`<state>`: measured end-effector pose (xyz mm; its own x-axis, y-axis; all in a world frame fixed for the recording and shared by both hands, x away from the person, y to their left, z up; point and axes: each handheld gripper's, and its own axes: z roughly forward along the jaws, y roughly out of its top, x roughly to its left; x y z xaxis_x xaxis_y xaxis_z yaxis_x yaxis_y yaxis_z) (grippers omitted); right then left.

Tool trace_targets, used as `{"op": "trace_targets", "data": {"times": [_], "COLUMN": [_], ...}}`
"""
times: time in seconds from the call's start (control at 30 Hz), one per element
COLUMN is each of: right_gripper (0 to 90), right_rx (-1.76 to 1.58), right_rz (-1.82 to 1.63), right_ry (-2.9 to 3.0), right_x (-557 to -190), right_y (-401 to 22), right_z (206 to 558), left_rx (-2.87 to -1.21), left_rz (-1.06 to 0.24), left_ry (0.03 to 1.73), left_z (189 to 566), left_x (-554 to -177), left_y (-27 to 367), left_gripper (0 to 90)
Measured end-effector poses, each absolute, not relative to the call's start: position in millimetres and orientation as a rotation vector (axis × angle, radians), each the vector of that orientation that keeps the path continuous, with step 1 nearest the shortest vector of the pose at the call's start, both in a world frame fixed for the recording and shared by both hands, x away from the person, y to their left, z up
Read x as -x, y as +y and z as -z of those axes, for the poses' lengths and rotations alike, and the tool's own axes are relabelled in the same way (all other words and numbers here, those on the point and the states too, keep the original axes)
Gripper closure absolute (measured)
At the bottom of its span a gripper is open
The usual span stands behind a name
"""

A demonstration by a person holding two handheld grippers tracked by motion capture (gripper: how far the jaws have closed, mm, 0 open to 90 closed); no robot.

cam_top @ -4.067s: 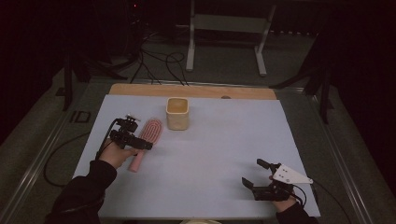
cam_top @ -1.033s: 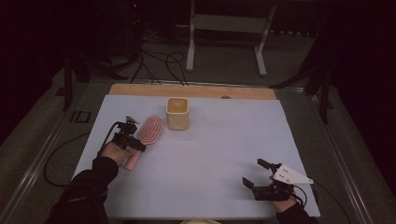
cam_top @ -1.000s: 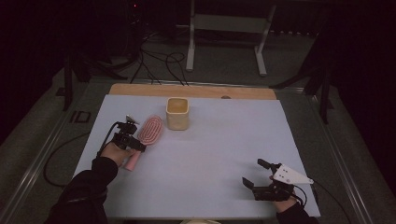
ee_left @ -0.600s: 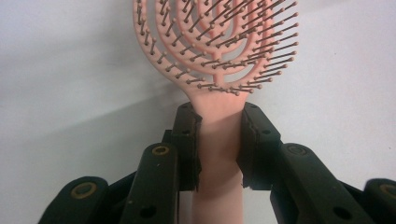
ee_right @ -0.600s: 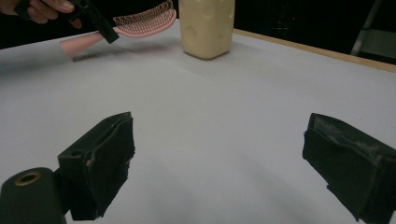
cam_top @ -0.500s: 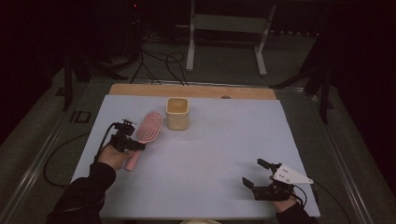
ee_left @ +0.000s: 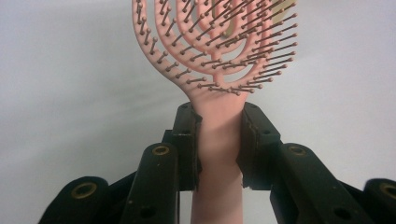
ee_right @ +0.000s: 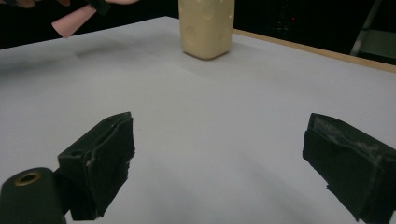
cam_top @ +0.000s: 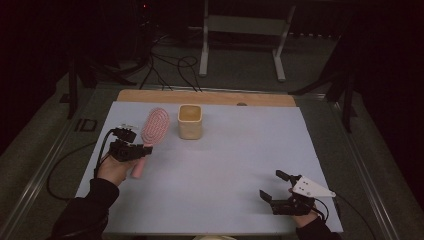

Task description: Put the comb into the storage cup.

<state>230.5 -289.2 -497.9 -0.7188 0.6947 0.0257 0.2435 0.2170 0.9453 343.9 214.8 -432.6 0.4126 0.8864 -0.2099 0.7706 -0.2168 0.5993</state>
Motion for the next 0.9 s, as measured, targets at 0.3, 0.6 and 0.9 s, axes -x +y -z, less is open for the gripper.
{"op": "trace_targets", "data": {"times": [0.3, 0.6, 0.9], "right_gripper": [8.7, 8.7, 8.7], "right_rx": [-0.87, -0.871, -0.87], "right_rz": [-1.511, -1.511, -1.513], "right_ry": [2.093, 2.089, 2.089], "right_x": [-230, -231, -230], "right_y": [-289, -289, -289], "right_z": [498, 498, 497], "left_rx": [-1.986, -1.971, -1.96], "left_rz": [-0.288, -0.287, -0.302], "left_ry": [1.296, 1.208, 1.127], "left_z": [420, 417, 417], "left_x": [-331, -327, -327], "left_y": [208, 191, 175], "left_gripper": [71.6, 71.6, 71.6]}}
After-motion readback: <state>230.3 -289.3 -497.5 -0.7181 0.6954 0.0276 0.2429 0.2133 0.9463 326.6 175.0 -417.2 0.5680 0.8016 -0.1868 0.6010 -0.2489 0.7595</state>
